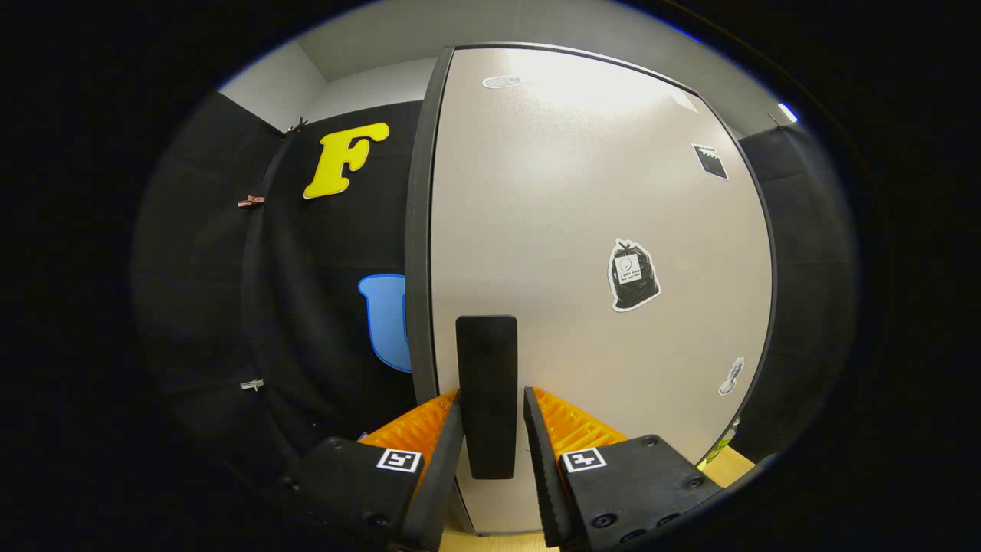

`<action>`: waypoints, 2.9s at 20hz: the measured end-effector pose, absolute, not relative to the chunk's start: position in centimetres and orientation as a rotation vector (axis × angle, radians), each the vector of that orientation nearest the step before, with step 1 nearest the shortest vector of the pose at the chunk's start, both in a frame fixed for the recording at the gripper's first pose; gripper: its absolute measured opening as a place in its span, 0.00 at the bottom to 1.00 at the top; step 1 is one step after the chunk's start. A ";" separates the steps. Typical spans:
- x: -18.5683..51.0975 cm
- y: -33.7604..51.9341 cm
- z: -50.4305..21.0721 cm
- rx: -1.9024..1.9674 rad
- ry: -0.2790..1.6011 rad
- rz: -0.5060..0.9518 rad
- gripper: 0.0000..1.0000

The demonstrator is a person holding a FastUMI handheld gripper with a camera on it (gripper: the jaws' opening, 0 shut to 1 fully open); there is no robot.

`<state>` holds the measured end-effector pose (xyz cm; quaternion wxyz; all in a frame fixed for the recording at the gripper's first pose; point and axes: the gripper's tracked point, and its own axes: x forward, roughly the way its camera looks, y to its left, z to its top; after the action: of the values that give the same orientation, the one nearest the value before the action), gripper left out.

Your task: Open the shoe cabinet door, grab the shoes and put them into the shoe cabinet, then close the shoe cabinet door.

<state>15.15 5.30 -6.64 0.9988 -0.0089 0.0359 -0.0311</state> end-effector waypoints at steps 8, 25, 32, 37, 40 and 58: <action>14.8 5.4 -6.9 -0.068 0.093 -0.065 0.35; 4.7 3.0 -5.7 -0.025 0.124 0.024 0.23; -1.6 -0.2 -4.8 -0.024 0.138 0.112 0.23; -5.8 -3.3 -4.0 -0.016 0.145 0.170 0.22; -7.7 -5.2 -3.7 -0.014 0.147 0.201 0.22; -13.6 -19.5 -2.1 -0.030 0.134 0.030 0.21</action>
<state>-13.65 -19.54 -2.09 0.9975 -0.0149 0.0670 0.0151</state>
